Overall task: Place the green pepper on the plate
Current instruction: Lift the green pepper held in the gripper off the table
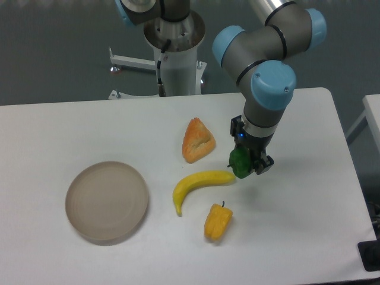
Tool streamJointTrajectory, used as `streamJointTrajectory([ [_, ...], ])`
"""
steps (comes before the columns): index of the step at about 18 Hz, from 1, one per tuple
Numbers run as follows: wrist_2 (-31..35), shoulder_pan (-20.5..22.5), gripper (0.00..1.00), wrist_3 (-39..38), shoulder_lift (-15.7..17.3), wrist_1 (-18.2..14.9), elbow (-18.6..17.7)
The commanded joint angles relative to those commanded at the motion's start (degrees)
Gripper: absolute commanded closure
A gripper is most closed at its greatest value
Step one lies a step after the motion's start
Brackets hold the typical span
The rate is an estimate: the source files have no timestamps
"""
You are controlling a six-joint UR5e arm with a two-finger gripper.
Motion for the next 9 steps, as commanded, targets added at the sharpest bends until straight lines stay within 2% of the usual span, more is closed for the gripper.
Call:
streamJointTrajectory([
  [6,-0.52,-0.79,0.67,-0.62,0.17,-0.09,-0.61],
  [9,-1.67,-3.68,0.67,-3.15,0.70,-0.09,-0.62],
])
